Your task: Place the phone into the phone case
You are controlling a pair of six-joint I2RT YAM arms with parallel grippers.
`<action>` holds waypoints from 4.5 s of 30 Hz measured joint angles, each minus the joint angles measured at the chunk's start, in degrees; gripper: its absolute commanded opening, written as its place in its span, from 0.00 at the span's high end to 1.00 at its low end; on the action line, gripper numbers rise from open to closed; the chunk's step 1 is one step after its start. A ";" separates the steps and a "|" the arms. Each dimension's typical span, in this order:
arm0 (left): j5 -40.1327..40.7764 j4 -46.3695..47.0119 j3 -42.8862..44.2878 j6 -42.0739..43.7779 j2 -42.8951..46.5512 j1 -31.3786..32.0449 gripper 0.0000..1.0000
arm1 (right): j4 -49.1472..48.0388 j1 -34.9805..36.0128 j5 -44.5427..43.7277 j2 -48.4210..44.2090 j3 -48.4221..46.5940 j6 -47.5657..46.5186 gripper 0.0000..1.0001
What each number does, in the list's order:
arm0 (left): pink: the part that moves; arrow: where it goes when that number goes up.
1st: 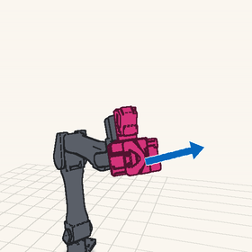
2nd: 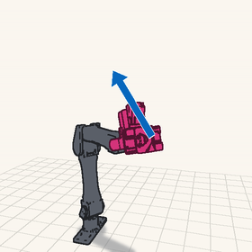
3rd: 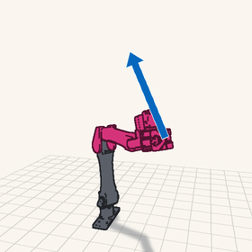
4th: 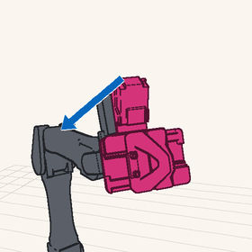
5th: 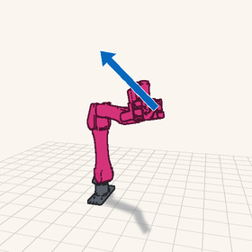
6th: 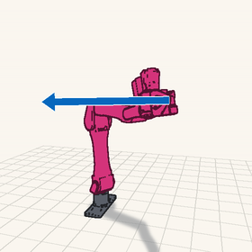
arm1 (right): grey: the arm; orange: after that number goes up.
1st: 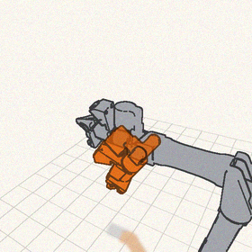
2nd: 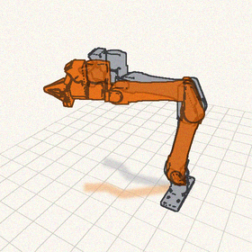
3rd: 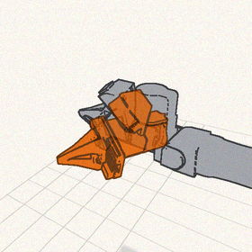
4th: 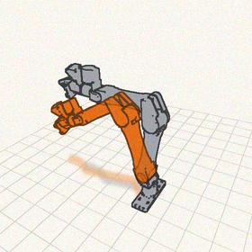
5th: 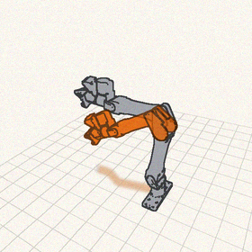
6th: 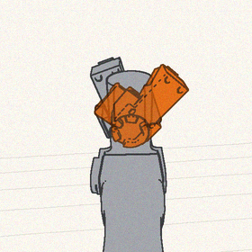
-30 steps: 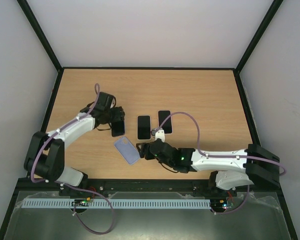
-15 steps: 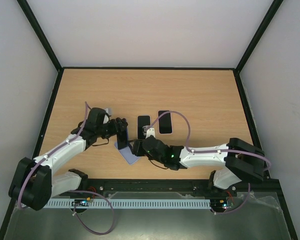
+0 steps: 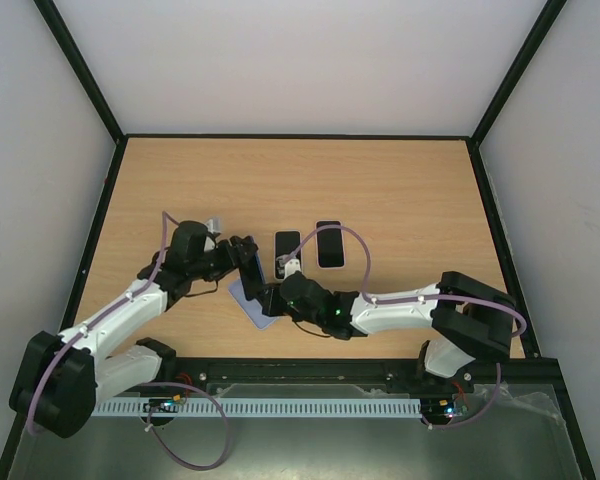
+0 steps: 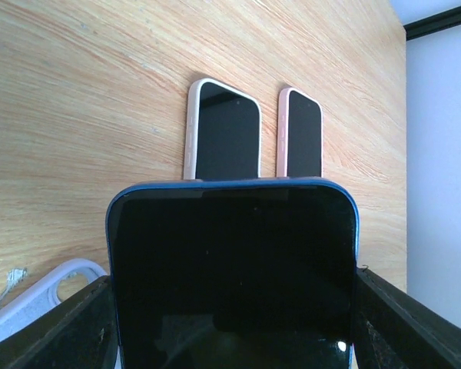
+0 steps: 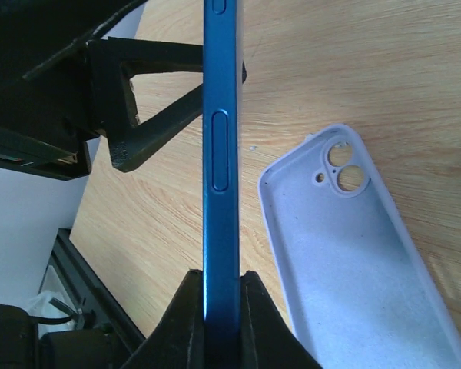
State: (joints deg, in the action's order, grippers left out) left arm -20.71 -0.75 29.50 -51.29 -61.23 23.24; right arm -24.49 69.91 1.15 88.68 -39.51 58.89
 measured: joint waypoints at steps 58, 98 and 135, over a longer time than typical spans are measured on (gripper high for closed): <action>4.61 -0.50 -17.31 2.19 11.26 -1.42 0.16 | 0.15 -4.81 22.56 6.69 3.48 -11.43 0.98; -1.64 13.70 -23.15 -2.71 6.16 4.17 0.51 | -17.44 -1.77 23.06 8.76 12.39 7.65 0.94; -2.86 16.55 -21.88 -0.13 0.85 6.97 0.57 | 10.49 -2.01 4.98 -9.60 11.65 -2.84 0.70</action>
State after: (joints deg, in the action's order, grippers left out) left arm -23.57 15.79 7.62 -51.42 -60.38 30.22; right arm -14.00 67.90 6.13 79.09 -27.86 56.05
